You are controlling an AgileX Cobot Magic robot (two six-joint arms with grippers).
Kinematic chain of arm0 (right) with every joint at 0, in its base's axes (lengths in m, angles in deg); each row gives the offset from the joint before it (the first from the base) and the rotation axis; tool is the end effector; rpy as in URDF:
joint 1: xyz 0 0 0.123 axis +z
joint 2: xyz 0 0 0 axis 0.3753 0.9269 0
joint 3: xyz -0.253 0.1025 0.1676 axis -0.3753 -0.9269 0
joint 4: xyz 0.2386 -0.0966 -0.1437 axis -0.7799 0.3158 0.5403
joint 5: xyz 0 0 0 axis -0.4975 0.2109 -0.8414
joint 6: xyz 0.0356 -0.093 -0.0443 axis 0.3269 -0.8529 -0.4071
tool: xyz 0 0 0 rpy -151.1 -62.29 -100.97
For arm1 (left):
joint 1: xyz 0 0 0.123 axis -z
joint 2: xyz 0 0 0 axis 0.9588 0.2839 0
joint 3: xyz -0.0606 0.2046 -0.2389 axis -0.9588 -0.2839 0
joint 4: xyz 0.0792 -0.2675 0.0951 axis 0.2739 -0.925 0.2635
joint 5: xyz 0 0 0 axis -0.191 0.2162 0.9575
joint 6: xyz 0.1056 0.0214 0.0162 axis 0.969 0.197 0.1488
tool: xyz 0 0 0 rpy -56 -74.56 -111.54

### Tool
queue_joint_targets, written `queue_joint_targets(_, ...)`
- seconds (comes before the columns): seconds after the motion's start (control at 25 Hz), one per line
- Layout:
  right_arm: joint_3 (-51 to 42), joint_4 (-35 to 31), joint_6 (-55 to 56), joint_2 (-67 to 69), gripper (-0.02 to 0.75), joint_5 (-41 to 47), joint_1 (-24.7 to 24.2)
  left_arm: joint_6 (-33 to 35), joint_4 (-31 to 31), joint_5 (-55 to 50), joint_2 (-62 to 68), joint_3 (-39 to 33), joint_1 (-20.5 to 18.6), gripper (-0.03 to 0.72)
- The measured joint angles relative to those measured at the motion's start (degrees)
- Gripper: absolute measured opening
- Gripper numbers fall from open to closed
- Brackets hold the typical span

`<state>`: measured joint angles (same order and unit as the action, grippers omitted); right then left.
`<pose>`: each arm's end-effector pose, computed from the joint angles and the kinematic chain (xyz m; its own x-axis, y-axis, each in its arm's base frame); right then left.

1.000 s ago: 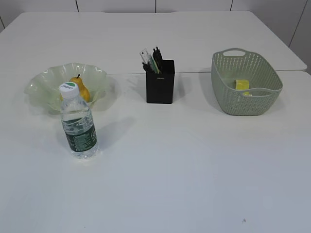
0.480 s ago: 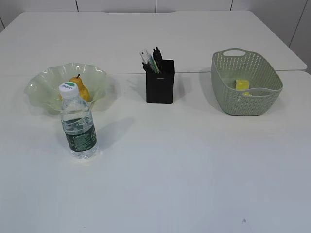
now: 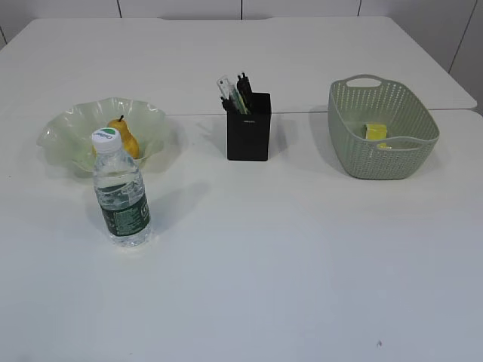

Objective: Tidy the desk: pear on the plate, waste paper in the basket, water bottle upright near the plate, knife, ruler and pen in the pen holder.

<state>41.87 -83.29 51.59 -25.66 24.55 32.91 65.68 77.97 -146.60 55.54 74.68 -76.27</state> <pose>0.0069 -0.0097 0.2821 -0.5052 -0.1634 -0.8474 -0.1380 0.9846 -0.1076 0.0099 -0.0081 0.2922 -0.4859 -0.0094 -0.8740 0.0274 0.9993 -0.0260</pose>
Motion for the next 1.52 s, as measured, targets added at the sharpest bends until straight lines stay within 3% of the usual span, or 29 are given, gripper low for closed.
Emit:
queue_joint_targets(0.56,0.00,0.00,0.00,0.00,0.347,-0.35,-0.28,0.00,-0.02,-0.03,0.00,0.00,0.00,0.456)
queue_joint_targets(1.0,0.00,0.00,0.00,0.00,0.347,-0.35,-10.36,0.00,0.29,-0.03,0.00,0.00,0.00,0.447)
queue_joint_targets(1.52,0.00,-0.37,1.27,0.00,0.347,-0.37,-11.14,0.00,0.89,-0.03,0.00,0.00,0.00,0.428)
